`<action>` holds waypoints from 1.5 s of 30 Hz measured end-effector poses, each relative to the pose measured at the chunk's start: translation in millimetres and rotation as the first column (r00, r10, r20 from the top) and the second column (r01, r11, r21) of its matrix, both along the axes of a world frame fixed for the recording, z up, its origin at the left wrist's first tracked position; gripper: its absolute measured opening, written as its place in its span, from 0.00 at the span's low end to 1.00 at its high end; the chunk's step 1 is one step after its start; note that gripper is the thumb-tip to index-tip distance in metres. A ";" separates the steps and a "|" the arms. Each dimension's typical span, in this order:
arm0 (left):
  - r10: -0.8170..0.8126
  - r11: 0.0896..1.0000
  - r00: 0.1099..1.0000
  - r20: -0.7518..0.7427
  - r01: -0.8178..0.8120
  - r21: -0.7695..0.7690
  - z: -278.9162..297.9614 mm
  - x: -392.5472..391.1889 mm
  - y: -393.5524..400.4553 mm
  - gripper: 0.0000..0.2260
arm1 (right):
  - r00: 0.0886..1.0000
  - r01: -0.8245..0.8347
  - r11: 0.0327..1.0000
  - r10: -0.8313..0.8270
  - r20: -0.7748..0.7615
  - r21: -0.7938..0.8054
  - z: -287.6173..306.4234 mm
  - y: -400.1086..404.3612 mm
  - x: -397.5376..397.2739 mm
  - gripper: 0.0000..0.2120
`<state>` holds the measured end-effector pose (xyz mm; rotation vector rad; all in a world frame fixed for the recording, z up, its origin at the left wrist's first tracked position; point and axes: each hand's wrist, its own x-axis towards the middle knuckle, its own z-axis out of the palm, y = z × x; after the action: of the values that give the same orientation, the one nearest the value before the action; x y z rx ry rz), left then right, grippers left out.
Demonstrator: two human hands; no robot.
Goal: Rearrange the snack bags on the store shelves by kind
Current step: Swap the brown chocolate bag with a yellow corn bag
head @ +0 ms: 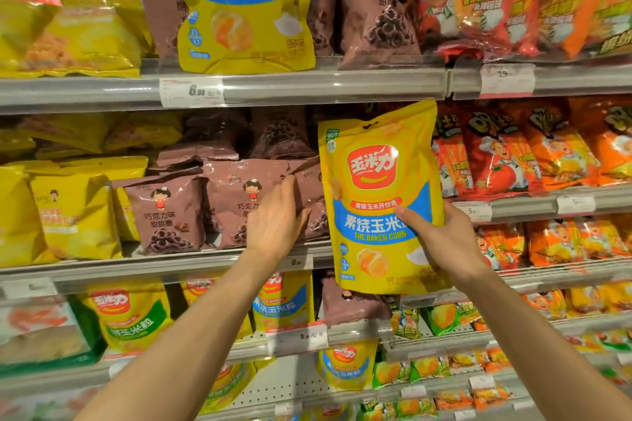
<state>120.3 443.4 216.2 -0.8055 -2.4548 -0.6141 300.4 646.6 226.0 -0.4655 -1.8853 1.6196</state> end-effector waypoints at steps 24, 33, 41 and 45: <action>-0.270 0.963 0.920 -0.286 0.262 -0.064 -31.9 -15.6 -36.8 0.22 | 1.000 0.017 1.000 -0.017 -0.005 -0.008 -4.9 7.2 10.4 0.16; -0.618 0.684 0.585 0.525 0.070 0.726 -5.4 46.5 -0.8 0.21 | 0.998 -0.055 0.994 0.055 -0.007 -0.094 -12.5 -0.8 2.5 0.11; -0.680 0.566 0.575 0.455 0.018 0.824 -12.3 68.0 -10.9 0.12 | 0.964 -0.245 0.968 0.249 0.092 -0.050 -24.5 -16.4 10.8 0.10; -0.634 0.541 0.608 0.477 -0.092 0.836 -35.1 81.8 -35.9 0.15 | 0.944 -0.297 0.955 0.292 0.155 0.004 -40.8 -30.8 5.6 0.10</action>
<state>202.1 407.5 181.1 -0.6212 -2.1429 -2.4495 306.1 615.8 185.3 -0.3140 -2.1740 1.7879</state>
